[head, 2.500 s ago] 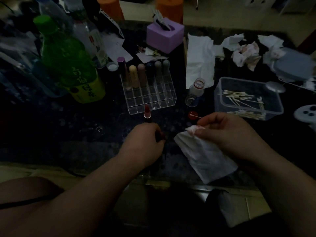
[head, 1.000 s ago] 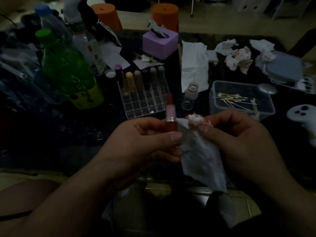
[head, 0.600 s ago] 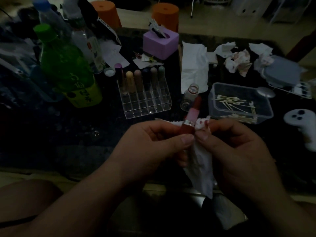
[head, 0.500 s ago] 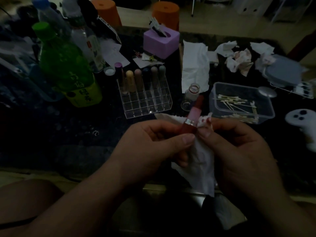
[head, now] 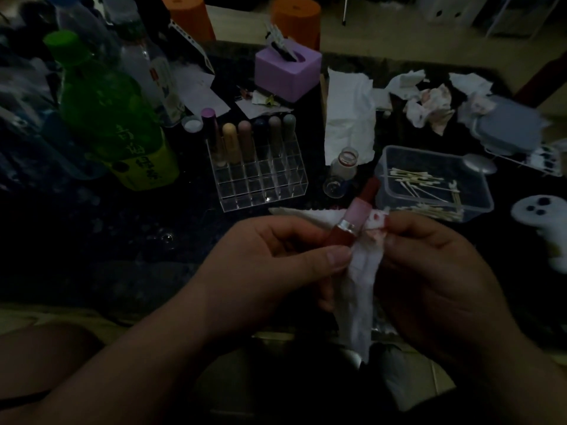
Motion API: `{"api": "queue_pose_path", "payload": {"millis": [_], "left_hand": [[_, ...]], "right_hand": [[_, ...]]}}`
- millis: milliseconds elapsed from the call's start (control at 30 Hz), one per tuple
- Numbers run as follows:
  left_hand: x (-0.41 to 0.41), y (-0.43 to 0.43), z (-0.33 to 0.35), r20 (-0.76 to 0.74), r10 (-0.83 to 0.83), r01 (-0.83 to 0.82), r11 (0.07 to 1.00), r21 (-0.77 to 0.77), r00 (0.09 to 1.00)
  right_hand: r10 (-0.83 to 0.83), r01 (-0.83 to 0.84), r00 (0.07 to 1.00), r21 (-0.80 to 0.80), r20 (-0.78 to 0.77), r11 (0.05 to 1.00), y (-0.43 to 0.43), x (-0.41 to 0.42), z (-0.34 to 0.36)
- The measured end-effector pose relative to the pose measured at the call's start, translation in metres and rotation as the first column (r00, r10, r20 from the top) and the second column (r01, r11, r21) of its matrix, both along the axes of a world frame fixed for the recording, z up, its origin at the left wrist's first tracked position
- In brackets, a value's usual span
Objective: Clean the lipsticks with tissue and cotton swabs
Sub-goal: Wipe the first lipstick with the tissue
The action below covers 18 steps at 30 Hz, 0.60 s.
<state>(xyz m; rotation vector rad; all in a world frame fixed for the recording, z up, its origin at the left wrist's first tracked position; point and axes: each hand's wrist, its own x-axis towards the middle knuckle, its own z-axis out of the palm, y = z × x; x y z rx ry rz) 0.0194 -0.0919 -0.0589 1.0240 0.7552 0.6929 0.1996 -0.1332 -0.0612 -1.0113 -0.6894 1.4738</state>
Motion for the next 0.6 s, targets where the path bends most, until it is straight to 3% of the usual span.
{"api": "queue_pose_path", "payload": {"millis": [300,400,600], "left_hand": [[-0.009,0.006,0.006,-0.094,-0.143,0.145,0.989,0.017,0.985],[-0.012,0.008,0.008,-0.128,-0.167,0.172,0.985,0.026,0.978],[-0.014,0.009,0.011,-0.170,-0.143,0.150,0.988,0.031,0.975]], "right_hand": [[0.249,-0.251,0.968,0.042,0.042,0.967,0.009,0.008,-0.003],[0.263,-0.265,0.964,0.058,0.029,0.963,0.010,0.009,-0.004],[0.235,-0.256,0.960,0.136,0.150,0.957,0.011,0.004,-0.006]]}}
